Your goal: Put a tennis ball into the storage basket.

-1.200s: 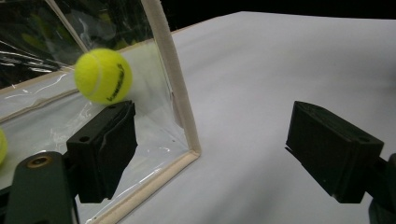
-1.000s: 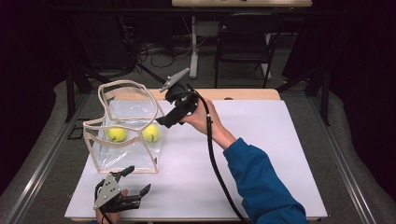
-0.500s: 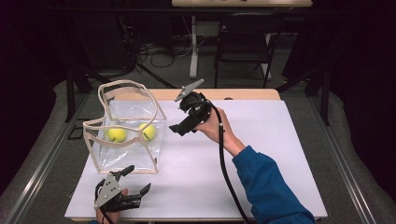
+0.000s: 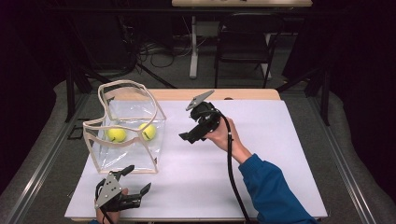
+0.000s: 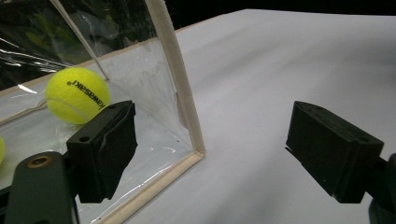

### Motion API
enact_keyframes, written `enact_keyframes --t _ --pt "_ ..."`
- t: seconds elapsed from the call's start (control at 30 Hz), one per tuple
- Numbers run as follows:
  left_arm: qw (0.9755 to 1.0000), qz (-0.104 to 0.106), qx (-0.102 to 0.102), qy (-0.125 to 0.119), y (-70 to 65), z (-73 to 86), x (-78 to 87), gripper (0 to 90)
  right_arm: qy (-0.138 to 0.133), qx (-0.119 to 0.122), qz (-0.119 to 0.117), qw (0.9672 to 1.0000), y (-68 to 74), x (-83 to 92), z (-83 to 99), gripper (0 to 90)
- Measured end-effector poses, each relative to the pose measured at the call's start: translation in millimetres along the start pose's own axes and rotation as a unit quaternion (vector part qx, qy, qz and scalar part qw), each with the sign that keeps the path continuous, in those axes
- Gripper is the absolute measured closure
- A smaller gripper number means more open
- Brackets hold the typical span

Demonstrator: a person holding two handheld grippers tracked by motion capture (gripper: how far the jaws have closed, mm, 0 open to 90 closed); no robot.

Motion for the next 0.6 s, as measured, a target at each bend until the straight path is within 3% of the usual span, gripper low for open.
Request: enact_keyframes --t 0.6 --pt "1.0 0.004 -0.002 -0.004 -1.7 0.0 0.9 15.9 0.0 -0.012 0.01 0.9999 1.0 5.2 31.0 0.0"
Point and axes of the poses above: each handheld gripper's, and its own axes: x roughly backward along the jaws, z roughly out of its underside, y roughly to its left, the point moved 1 cm from there along -x, roughly forward along the jaws, and after that the axes turned 7 degrees about y, right-handed, at the moved point
